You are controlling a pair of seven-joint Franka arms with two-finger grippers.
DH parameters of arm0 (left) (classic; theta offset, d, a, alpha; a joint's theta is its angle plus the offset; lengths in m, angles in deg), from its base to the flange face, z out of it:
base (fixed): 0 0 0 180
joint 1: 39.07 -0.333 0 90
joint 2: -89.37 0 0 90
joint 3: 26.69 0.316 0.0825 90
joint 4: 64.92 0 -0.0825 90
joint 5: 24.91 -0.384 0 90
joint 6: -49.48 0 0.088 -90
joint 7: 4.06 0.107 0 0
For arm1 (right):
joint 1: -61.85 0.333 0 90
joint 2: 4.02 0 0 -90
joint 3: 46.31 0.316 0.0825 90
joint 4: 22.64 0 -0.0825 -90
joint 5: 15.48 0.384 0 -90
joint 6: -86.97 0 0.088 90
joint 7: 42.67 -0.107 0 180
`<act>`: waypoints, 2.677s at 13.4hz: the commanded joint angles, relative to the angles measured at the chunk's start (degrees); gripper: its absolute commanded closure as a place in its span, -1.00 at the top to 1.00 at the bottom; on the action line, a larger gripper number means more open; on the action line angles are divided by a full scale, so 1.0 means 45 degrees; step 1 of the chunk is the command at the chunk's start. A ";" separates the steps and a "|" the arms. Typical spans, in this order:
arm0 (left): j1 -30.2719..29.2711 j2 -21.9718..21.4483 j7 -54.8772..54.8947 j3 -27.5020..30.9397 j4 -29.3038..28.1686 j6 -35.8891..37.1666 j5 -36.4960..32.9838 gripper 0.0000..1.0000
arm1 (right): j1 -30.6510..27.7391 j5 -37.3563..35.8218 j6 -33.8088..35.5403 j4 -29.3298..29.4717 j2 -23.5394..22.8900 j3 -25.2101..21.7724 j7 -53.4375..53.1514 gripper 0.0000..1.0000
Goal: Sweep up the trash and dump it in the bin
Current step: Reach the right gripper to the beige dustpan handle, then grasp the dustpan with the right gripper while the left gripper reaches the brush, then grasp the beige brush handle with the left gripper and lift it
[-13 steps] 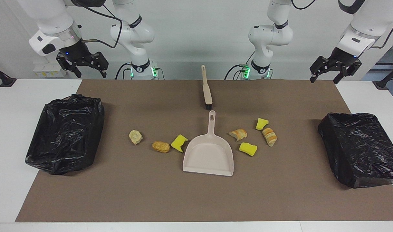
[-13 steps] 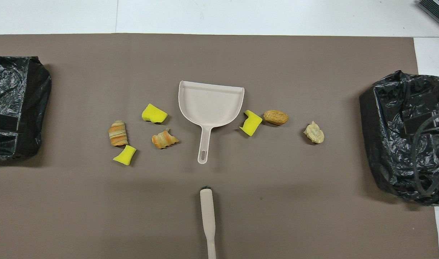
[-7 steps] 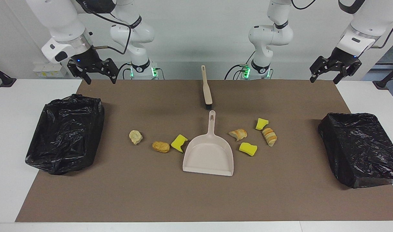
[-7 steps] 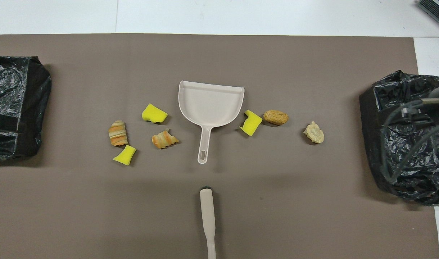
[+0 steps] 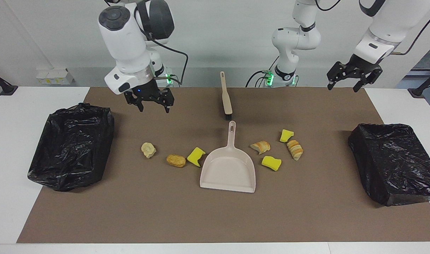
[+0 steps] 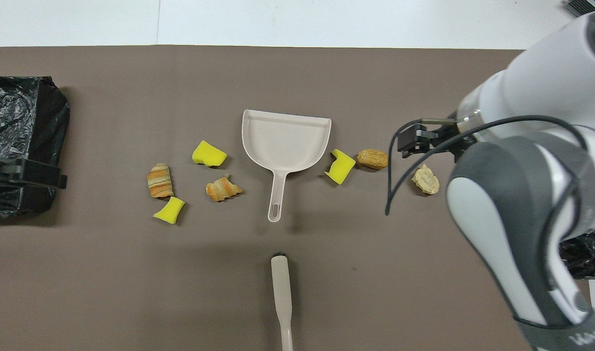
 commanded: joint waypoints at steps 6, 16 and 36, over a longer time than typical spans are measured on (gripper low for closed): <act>0.5681 -0.3655 -0.3754 0.0008 -0.6974 -0.2864 0.0295 1.00 | 0.2032 0.0234 -0.2086 0.0029 -0.1754 0.0017 -0.2557 1.00; 1.2286 -0.2529 -1.0849 -0.0011 -1.1217 -0.9017 0.0295 1.00 | 0.4706 -0.0098 -0.3571 0.1944 -0.5173 -0.0099 -0.5448 1.00; 1.1441 -0.1841 -1.0936 0.0126 -1.0207 -0.6080 0.0315 -1.00 | 0.3483 -0.1290 -0.4179 0.0283 -0.3438 -0.0061 -0.0072 -1.00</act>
